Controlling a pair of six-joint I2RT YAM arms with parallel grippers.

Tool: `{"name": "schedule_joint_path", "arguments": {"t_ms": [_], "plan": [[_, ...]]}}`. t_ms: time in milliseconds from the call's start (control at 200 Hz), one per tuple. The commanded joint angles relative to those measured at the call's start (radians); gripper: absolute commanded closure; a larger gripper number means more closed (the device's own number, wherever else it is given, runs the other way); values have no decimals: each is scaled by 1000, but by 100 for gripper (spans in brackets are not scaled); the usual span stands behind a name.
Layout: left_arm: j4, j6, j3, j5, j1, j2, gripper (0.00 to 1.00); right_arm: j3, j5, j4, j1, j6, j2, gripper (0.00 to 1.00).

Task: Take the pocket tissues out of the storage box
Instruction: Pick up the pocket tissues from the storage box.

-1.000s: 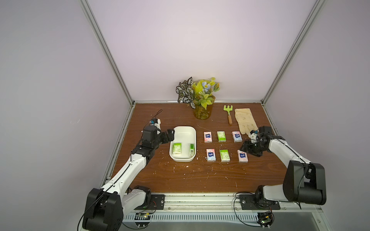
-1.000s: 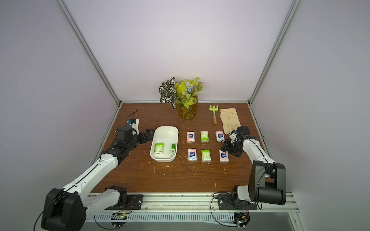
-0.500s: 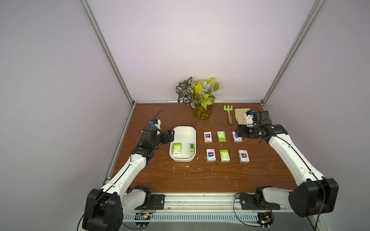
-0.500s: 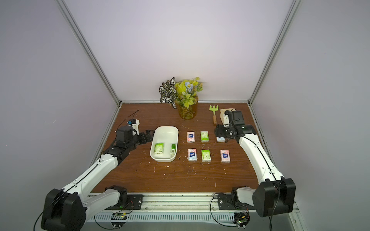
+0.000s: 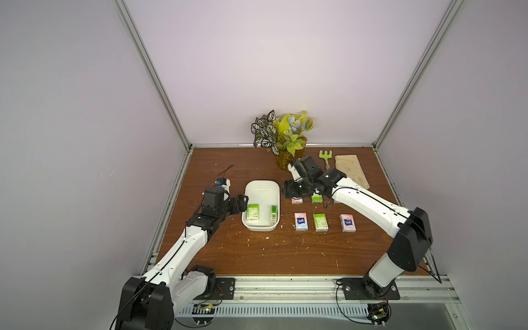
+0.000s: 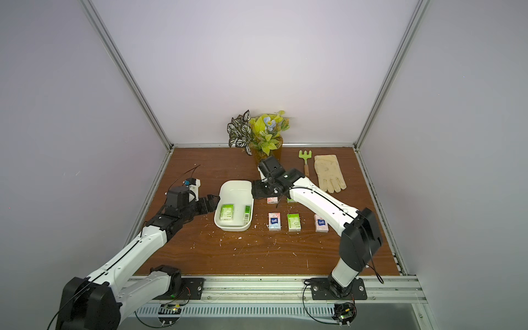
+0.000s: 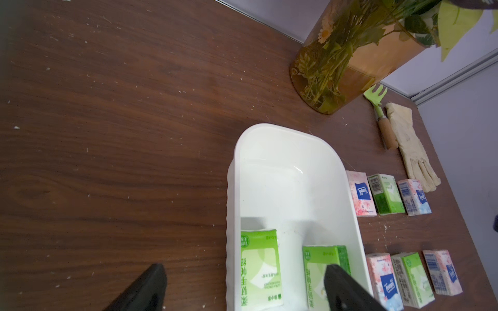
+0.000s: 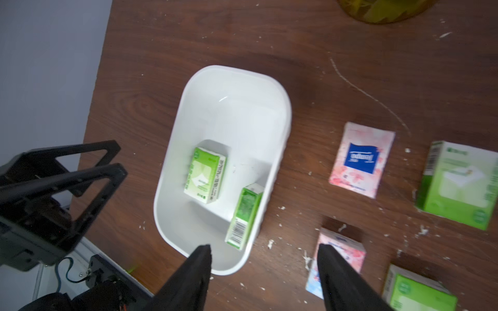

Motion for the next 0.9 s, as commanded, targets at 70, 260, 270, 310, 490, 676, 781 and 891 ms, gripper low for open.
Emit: {"name": "schedule_joint_path", "arguments": {"t_ms": [70, 260, 270, 310, 490, 676, 781, 891], "plan": [[8, -4, -37, 62, 13, 9, 15, 167, 62, -104, 90, 88, 115, 30], [67, -12, -78, 96, 13, 27, 18, 288, 66, -182, 137, 102, 237, 34], [71, -12, -80, 98, 13, 27, 18, 305, 68, -196, 139, 101, 250, 34], [86, -12, -87, 107, 13, 29, 18, 345, 77, -237, 146, 99, 284, 34], [126, -2, -111, 140, 13, 52, 23, 538, 133, -428, 169, 93, 434, 35], [159, -2, -127, 160, 13, 73, 31, 594, 158, -483, 182, 106, 492, 35], [152, 6, -126, 157, 13, 78, 35, 594, 175, -501, 186, 116, 501, 35], [152, 8, -125, 154, 13, 79, 38, 586, 191, -518, 190, 124, 498, 34]]}}
